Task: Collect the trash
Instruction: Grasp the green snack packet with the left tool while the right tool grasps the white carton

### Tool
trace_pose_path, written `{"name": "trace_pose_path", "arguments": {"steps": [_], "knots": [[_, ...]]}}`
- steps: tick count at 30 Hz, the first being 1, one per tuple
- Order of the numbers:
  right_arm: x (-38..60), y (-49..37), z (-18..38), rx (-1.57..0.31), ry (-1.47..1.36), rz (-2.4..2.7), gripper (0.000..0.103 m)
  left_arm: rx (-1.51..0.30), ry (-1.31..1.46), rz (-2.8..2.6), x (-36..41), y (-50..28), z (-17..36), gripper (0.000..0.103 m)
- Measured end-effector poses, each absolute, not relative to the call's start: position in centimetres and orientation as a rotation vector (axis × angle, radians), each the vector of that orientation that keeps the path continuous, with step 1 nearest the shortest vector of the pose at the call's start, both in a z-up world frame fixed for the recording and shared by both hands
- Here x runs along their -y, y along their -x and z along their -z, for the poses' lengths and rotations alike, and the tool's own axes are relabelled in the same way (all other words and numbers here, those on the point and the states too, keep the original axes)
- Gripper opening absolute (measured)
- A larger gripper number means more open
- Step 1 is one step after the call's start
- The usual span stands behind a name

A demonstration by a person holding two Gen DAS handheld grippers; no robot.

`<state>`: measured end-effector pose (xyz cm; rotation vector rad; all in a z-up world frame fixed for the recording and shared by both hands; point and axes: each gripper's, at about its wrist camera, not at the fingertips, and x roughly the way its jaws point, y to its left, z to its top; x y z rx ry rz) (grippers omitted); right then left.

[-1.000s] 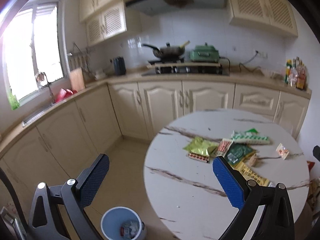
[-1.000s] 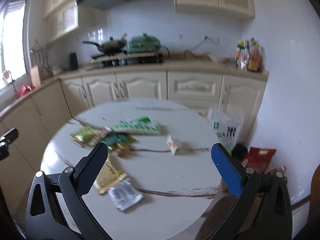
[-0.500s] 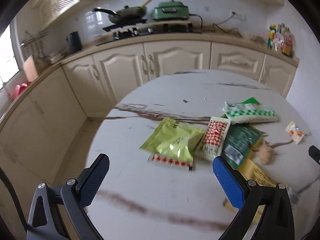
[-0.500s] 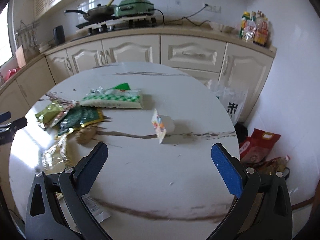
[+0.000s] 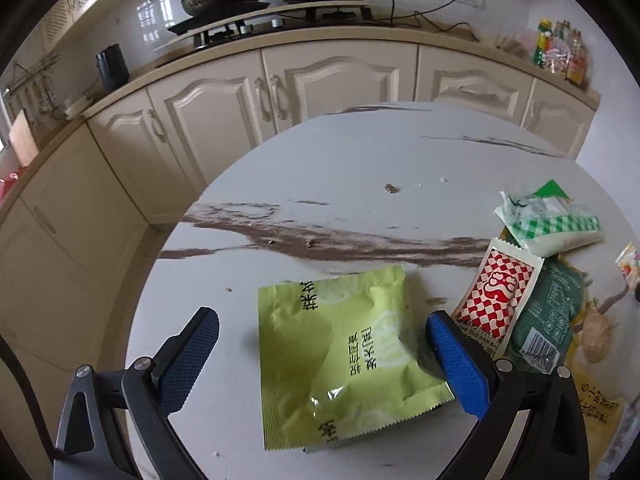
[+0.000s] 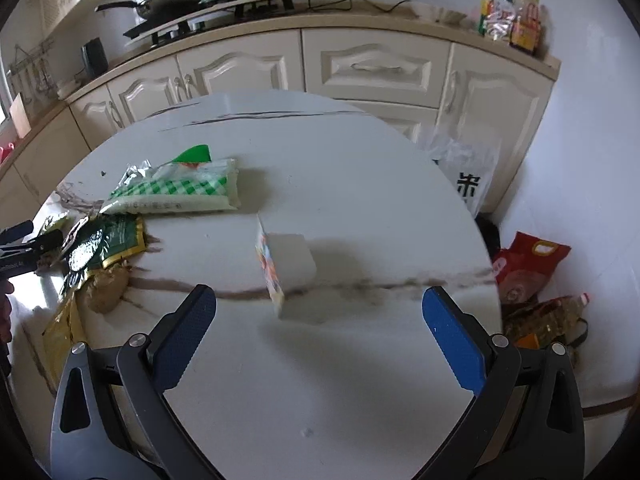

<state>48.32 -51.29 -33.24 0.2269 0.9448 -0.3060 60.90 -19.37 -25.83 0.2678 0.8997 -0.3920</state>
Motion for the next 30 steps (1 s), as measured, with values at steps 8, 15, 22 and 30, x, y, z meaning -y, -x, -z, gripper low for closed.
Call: {"name": "trace_pose_path", "arguments": {"steps": [8, 15, 22, 30], "knots": [[50.8, -51.8, 33.9, -1.01, -0.131, 0.264, 0.069, -0.927, -0.225, 0.458, 17.7, -62.8, 26.6, 0.095], [50.6, -51.6, 33.6, -0.99, -0.138, 0.216, 0.028, -0.92, -0.219, 0.457, 16.9, -63.3, 26.4, 0.088], [51.1, -51.0, 33.5, -0.98, -0.168, 0.185, 0.023, -0.907, -0.185, 0.477, 16.1, -62.1, 25.9, 0.06], [51.0, -50.6, 33.3, -0.971, -0.185, 0.165, 0.023, -0.921, -0.089, 0.523, 14.4, -61.4, 25.0, 0.014]]}}
